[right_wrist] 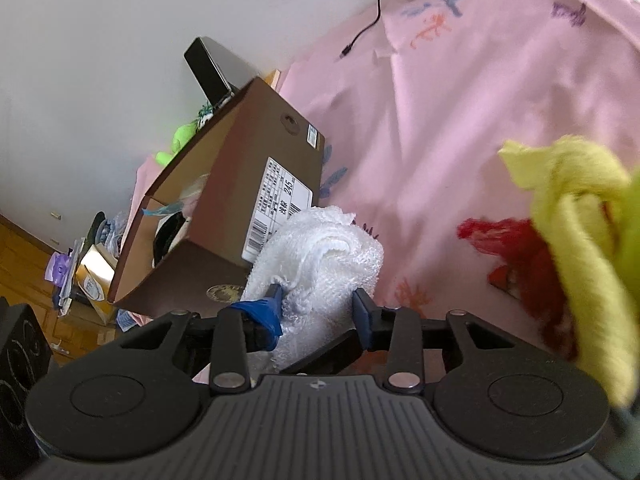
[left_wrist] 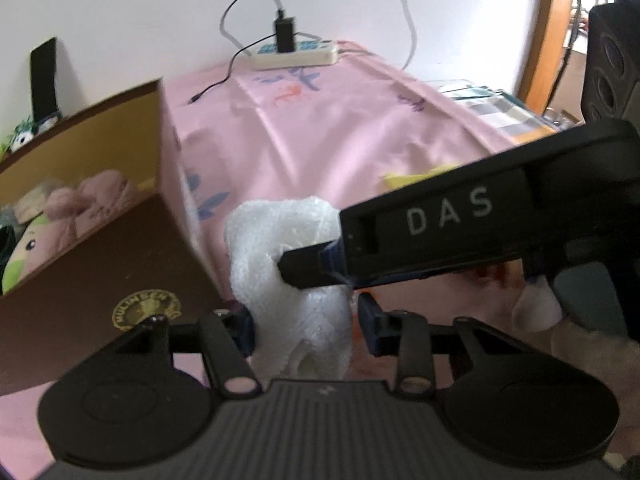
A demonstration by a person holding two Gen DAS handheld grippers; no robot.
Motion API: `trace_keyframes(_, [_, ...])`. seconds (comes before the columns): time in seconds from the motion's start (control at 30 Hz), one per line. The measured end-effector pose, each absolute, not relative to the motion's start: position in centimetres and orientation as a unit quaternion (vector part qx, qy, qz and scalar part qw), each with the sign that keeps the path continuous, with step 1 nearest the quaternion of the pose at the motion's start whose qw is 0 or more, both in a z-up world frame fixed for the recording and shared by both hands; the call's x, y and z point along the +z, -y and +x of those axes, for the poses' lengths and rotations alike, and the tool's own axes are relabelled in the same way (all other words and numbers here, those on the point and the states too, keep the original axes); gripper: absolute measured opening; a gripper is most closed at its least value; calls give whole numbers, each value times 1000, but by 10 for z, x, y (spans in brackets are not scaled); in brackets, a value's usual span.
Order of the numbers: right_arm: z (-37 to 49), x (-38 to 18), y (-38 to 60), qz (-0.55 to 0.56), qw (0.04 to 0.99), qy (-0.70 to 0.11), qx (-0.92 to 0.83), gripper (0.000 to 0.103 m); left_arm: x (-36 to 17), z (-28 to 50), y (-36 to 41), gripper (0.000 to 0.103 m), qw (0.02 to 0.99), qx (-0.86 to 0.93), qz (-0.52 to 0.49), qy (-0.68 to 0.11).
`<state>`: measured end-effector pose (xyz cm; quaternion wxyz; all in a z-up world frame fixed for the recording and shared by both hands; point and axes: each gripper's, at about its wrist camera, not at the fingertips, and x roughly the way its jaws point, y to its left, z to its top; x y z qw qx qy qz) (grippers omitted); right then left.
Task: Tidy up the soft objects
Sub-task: 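Carry the white towel in the right gripper over the cardboard box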
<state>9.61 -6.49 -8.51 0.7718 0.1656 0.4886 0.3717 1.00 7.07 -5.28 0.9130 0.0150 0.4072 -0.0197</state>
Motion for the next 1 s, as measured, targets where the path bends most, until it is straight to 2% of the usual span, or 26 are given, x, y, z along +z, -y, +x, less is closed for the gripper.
trace_keyframes(0.3, [79,-31,79,159,812,-434,357,21,-2,-4,-55,37,934,-61,28,-351])
trace_keyframes(0.6, [71,26,37,104,851,-328,397,21,50,-8,-94,37,958,-41,26,-282])
trace_keyframes(0.87, [83,36,-21,74,848,-310,424,21,54,1,-147,37,963,-11,12,-268])
trace_keyframes(1.0, [83,31,-48,48,848,-318,421,21,41,10,-174,37,956,-14,-12,-291])
